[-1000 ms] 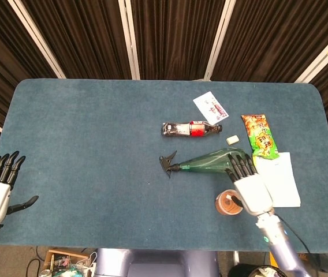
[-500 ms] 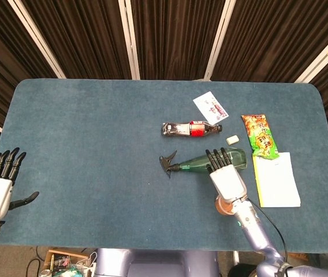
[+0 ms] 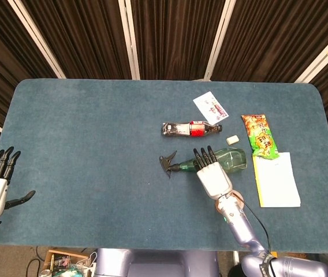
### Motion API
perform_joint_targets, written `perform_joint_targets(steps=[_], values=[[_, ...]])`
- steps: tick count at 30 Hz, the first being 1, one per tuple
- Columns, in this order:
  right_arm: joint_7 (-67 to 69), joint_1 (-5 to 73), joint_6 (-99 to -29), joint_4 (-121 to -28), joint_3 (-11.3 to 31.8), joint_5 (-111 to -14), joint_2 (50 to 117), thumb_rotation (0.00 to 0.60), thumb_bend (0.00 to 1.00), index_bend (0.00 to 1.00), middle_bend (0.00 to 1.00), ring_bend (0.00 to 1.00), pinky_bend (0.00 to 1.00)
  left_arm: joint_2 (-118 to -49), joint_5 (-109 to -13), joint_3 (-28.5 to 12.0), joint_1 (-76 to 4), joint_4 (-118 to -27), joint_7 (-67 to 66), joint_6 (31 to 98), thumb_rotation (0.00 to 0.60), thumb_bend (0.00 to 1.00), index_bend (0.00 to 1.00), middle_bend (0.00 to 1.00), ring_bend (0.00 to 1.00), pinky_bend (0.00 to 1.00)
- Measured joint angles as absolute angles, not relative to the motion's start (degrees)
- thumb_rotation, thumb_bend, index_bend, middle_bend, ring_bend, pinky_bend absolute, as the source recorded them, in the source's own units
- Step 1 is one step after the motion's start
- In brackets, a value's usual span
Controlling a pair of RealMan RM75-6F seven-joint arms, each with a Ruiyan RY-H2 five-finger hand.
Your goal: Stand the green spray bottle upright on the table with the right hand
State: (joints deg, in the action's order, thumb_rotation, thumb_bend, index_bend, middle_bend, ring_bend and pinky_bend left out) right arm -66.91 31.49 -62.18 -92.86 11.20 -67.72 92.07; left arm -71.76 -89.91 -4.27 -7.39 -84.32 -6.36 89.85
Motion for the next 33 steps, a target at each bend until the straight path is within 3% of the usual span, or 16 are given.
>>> perform_joint_targets(steps=[33], values=[[-64.09, 42.79, -53.3, -77.85, 9.41, -61.97, 95.86, 0.6, 0.31, 0.27, 0.0, 0.0, 0.0, -72.51, -85.05, -5.59, -8.34, -84.63, -9.8, 86.43, 0.6, 0.02, 0.0, 0.0, 0.0, 0.07]])
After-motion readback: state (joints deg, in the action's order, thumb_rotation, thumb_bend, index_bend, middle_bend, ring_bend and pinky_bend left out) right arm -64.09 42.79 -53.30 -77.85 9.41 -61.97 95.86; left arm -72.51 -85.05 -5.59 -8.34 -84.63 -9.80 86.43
